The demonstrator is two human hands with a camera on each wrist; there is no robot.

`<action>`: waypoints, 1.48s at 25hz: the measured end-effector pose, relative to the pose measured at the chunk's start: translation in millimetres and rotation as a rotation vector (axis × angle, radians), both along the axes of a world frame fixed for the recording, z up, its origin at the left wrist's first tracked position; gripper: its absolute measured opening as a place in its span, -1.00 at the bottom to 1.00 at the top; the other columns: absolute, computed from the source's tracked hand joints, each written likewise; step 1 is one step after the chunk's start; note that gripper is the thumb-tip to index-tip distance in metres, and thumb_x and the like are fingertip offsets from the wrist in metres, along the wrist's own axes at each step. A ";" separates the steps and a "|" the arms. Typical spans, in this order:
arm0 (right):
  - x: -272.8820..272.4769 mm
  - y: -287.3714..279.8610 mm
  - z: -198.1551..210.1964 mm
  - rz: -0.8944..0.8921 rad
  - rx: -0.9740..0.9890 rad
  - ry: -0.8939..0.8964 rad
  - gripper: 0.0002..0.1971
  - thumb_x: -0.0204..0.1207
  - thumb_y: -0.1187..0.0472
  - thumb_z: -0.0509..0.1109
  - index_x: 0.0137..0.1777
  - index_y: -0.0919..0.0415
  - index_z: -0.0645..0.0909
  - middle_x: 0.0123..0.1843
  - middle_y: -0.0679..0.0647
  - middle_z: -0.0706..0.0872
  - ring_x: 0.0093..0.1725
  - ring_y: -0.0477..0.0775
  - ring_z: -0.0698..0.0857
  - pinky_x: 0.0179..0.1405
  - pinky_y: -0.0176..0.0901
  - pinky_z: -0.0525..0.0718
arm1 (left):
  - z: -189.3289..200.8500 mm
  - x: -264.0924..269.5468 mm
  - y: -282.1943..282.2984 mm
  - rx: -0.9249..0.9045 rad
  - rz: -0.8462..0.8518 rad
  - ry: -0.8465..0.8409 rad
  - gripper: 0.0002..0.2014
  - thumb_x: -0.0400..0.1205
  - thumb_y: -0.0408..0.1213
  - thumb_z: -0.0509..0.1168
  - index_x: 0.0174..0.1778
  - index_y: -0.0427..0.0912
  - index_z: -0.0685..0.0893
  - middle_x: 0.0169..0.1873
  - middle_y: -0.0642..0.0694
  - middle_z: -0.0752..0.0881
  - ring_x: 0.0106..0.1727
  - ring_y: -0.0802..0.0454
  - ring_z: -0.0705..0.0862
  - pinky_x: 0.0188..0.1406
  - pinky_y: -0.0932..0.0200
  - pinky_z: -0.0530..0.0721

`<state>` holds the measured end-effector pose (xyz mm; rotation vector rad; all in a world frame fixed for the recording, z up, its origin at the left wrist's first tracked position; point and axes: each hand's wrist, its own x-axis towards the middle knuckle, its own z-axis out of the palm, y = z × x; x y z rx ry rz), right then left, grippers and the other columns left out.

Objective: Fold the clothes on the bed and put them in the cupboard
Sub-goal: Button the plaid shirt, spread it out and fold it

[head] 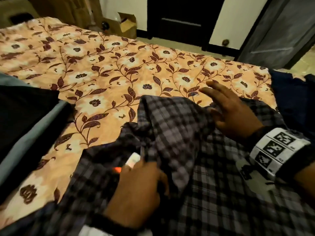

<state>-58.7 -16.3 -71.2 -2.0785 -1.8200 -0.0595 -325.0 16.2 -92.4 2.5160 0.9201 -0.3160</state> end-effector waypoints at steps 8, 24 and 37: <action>-66.8 108.6 -22.4 0.062 -0.503 0.211 0.06 0.46 0.00 0.52 0.69 -0.11 -0.26 0.72 0.19 -0.04 0.62 0.25 0.25 0.50 0.05 0.37 | -27.4 3.9 -30.6 -0.121 0.210 -0.036 -0.78 0.60 -0.18 0.25 0.16 0.01 0.55 0.14 -0.04 0.68 0.27 -0.14 0.56 0.05 0.05 0.50; -9.2 176.7 117.1 -0.284 0.059 0.229 -0.62 0.66 0.09 0.24 0.43 0.16 0.39 0.07 -0.02 0.59 -0.02 -0.14 0.69 -0.02 -0.38 0.64 | -17.4 -7.0 13.1 0.238 0.677 -0.411 -0.43 0.66 0.13 0.12 0.60 0.08 0.31 0.64 -0.15 0.27 0.59 -0.28 0.32 0.41 -0.47 0.20; 40.3 -143.5 -22.0 -0.343 -0.656 0.262 -0.31 0.55 -0.15 0.34 0.57 0.18 0.28 0.48 -0.08 0.30 0.48 -0.04 0.35 0.34 -0.43 0.23 | 39.6 -38.8 178.7 0.404 0.880 -0.473 -0.43 0.56 -0.20 0.35 0.51 -0.07 0.37 0.48 -0.36 0.43 0.43 -0.48 0.44 0.37 -0.47 0.43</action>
